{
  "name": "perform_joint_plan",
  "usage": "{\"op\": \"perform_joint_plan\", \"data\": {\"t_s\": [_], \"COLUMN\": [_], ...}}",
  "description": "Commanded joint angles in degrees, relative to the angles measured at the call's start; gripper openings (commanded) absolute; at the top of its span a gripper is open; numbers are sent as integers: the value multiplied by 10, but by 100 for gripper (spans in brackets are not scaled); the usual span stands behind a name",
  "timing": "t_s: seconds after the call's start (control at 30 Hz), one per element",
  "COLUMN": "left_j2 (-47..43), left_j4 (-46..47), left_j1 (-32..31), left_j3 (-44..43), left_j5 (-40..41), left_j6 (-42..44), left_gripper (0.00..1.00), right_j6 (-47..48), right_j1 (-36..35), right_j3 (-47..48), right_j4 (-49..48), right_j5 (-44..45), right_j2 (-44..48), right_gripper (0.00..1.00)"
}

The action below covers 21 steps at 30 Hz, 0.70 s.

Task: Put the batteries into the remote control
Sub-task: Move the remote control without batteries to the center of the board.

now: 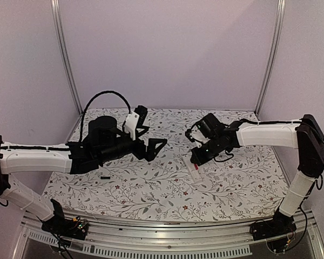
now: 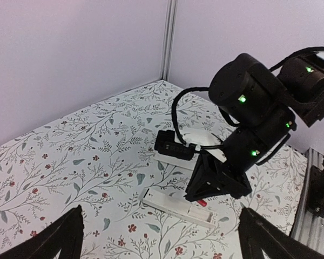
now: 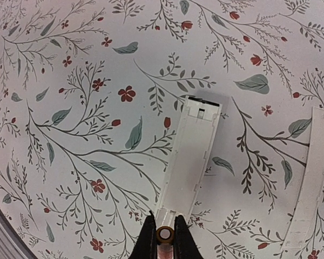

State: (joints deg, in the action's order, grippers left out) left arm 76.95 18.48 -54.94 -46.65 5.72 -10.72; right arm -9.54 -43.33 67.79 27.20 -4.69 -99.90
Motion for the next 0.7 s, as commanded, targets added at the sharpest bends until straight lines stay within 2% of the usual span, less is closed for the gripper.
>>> {"op": "perform_joint_plan", "data": {"t_s": [0.0,0.23,0.4,0.67], "left_j2": [8,-18,-36,-57], "left_j4": [-17,-37,-41,-62], "left_j1": [14,27,35,45], "left_j3": [5,22,31,41], "left_j5": [10,22,27,45], "left_j6": [-2,-4,-2,3], "left_gripper": [100,100,100,100], "right_j6": [-10,-16,-8,20], "right_j1": [-1,-1,3,11], "right_j3": [10,45,99,172], "right_j4": [8,26,45,67], "right_j5": [13,43,127,178], "right_j2": [-33,-60,-64,-143], "right_gripper": [0,0,0,0]}}
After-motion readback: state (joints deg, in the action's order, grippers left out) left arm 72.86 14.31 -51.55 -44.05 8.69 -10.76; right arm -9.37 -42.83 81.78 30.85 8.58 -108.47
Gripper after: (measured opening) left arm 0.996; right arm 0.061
